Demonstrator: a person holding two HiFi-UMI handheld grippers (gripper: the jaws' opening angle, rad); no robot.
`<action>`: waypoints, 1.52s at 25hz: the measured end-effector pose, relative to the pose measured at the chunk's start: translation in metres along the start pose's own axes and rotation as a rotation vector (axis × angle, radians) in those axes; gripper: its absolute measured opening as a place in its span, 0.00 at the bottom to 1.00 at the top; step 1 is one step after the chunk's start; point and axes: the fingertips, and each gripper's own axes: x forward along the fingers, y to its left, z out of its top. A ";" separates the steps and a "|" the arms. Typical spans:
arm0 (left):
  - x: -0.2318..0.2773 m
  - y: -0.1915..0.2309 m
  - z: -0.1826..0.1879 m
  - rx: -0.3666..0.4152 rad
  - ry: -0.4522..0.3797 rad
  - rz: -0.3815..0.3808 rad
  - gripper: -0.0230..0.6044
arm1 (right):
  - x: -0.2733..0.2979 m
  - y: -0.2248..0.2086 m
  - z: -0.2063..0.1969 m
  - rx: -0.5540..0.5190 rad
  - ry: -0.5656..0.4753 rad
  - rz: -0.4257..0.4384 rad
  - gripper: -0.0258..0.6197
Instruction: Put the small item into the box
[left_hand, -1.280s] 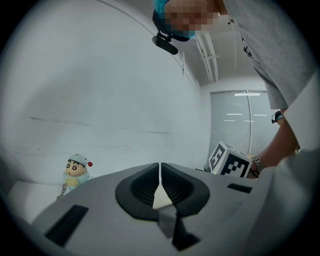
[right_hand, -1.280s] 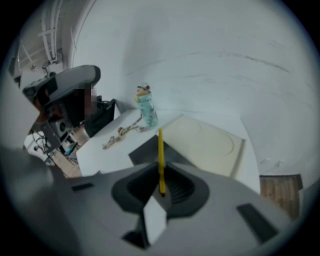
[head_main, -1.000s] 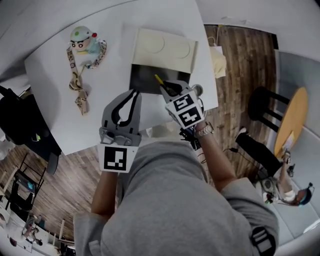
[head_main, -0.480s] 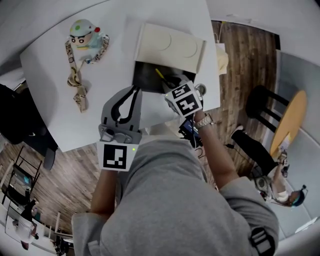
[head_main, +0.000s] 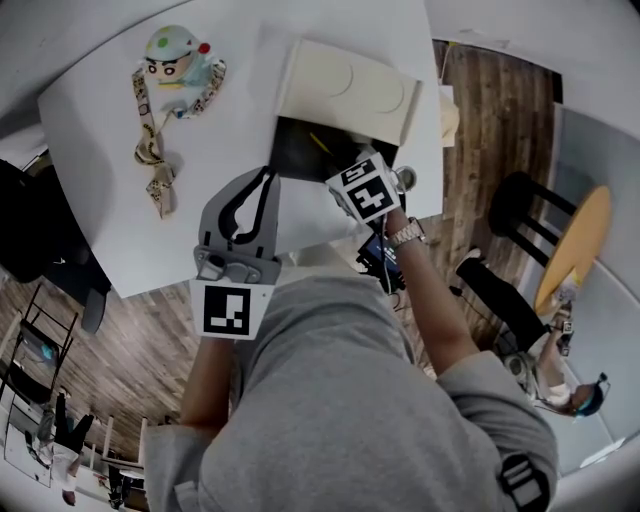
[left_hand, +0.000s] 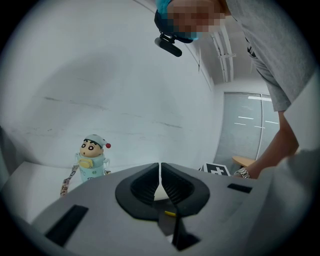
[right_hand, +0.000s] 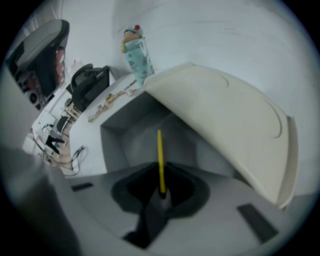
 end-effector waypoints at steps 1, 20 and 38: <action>0.000 0.000 0.000 -0.003 -0.002 0.002 0.11 | 0.001 0.000 -0.001 0.001 0.003 -0.003 0.15; -0.001 -0.017 0.006 0.031 -0.013 -0.028 0.11 | -0.018 -0.006 0.001 0.032 -0.058 -0.020 0.21; -0.030 -0.054 0.018 0.070 -0.059 -0.026 0.11 | -0.099 0.017 -0.005 0.090 -0.296 0.040 0.09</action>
